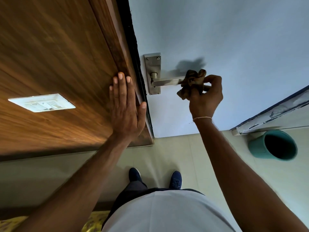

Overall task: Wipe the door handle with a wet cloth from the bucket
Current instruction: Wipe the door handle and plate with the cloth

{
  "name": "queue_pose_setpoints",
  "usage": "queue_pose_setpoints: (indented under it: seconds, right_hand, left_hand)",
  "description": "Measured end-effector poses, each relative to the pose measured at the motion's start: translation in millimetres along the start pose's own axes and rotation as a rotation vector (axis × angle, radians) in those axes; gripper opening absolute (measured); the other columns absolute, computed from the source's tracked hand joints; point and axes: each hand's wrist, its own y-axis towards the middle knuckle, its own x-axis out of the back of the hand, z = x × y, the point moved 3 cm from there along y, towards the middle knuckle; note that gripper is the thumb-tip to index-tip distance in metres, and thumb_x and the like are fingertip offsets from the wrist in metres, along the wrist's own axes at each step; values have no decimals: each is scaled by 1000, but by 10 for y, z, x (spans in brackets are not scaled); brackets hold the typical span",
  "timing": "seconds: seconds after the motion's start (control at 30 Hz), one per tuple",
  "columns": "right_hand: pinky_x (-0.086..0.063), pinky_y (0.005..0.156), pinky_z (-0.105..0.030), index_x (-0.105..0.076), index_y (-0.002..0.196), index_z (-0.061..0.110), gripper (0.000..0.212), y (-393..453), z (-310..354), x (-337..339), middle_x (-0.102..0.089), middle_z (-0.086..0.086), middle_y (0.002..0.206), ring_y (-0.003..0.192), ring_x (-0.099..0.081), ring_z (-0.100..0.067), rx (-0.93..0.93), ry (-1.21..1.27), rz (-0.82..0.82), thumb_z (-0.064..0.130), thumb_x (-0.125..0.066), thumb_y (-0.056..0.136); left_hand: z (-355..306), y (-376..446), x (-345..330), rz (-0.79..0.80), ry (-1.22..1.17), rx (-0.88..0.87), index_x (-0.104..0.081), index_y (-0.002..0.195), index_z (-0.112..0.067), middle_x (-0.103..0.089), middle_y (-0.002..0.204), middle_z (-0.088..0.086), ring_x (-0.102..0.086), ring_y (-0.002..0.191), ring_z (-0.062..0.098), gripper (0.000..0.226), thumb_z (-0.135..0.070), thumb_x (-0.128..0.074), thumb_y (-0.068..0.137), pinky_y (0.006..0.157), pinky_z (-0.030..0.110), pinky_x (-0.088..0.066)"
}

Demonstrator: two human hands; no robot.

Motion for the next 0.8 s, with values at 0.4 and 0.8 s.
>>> queue_pose_setpoints:
  seconds: [0.4,0.8]
  right_hand:
    - [-61,101,-57,-60,132,0,46,-156,-118,66,-71,-20,131,126,-71,-36,-551,569,358,19,-81,95]
    - [-44,113,-57,-55,146,-3,80,-379,76,313,-55,-27,144,122,-58,-43,-837,1080,595,65,-51,104]
  left_hand:
    - [-433,-45,130,37,-202,147,-22,167,5,-12,178,28,-10,169,38,74,-38,-37,109,135,60,-19]
    - [-820,151,-79,437,-941,546,-72,125,-23,-73,122,-7,-64,117,-2,47,-43,-30,117,111,41,-50]
